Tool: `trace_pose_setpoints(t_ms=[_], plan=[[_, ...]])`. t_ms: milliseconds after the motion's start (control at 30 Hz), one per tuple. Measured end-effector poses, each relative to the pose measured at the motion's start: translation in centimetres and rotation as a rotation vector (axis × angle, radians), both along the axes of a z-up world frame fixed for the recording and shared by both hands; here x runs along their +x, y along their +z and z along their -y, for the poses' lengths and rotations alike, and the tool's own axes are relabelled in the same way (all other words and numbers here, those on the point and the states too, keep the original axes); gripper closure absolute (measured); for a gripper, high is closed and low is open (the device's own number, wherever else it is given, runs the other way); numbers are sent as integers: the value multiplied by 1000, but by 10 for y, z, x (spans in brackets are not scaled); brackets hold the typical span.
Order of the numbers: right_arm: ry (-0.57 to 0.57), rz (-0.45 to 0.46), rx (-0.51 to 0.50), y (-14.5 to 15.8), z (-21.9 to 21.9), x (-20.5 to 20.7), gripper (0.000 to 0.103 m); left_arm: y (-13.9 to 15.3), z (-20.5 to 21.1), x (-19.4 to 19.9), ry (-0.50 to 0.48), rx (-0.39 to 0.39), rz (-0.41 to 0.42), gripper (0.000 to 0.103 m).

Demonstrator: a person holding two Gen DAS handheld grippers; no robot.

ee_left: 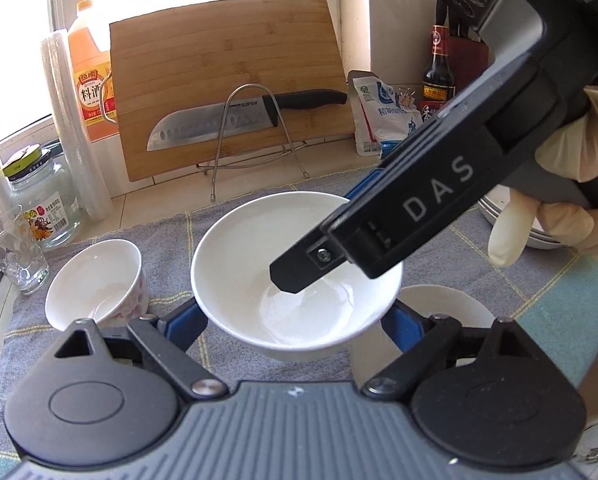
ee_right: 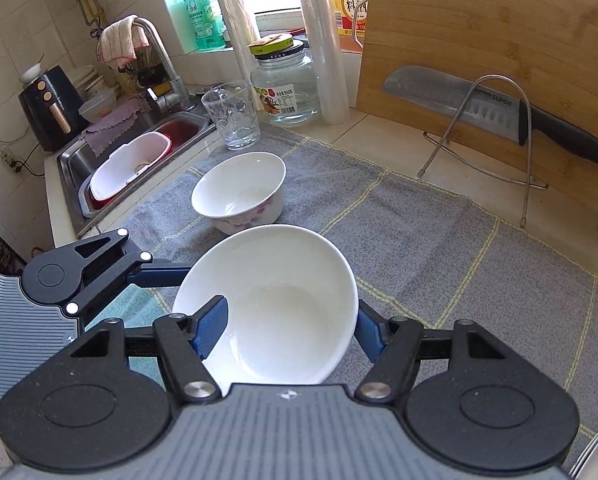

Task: Organize plates and bowls
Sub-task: 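Carry the second white bowl with the right gripper over the first bowl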

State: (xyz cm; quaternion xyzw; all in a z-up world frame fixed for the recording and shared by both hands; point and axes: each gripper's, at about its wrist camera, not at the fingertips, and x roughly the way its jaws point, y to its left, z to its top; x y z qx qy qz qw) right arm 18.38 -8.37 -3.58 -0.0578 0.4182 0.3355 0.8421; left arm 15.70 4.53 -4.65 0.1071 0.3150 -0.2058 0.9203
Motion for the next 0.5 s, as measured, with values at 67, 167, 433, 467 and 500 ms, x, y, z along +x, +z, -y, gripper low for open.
trace_pose_setpoints(t_ms=[67, 167, 433, 467, 500], plan=[[-1, 2, -2, 2, 3, -8, 30, 2, 3, -7, -6, -5, -1, 11], [-7, 6, -1, 5, 9, -18, 29, 6, 6, -16, -15, -19, -11, 11], [-48, 14, -2, 8, 23, -41, 29, 10, 17, -31, -50, -32, -15, 11], [-53, 14, -2, 7, 25, -43, 29, 9, 18, -32, -55, -33, -18, 11], [-58, 13, -2, 7, 26, -44, 29, 9, 20, -33, -61, -34, -22, 11]])
